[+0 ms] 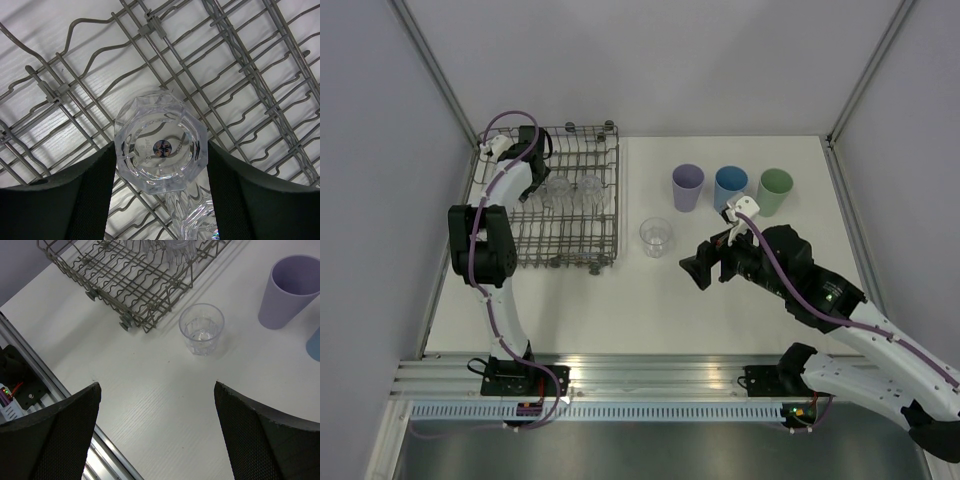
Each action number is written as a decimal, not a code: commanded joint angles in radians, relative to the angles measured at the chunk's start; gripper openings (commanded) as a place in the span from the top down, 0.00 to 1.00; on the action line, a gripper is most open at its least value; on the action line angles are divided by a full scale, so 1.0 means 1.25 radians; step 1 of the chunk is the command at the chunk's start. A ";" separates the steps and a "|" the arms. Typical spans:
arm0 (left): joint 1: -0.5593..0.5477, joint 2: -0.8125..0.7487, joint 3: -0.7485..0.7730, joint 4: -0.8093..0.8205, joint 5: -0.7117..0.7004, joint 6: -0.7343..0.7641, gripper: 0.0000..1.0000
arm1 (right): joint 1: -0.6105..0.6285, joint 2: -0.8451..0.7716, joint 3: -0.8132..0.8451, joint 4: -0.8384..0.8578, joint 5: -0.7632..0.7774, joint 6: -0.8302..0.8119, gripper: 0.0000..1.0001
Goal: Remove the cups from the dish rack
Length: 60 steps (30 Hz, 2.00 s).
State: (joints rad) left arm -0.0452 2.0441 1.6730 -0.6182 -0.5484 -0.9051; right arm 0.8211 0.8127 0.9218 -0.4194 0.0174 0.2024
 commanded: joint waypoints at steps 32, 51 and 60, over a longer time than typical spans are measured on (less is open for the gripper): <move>0.004 -0.392 -0.067 0.000 0.048 0.056 0.98 | 0.002 -0.026 0.012 0.052 0.049 0.039 0.02; -0.006 -0.807 -0.435 0.439 0.793 -0.157 0.98 | 0.001 0.102 0.022 0.453 -0.130 0.406 0.03; -0.015 -0.885 -0.563 0.636 0.982 -0.348 0.98 | -0.048 0.152 0.085 0.489 -0.195 0.475 0.06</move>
State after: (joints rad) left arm -0.0540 0.9913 0.9943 -0.0113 0.5415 -1.1904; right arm 0.7872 0.9726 0.9760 0.1196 -0.1669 0.7296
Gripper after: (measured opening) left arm 0.707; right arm 0.947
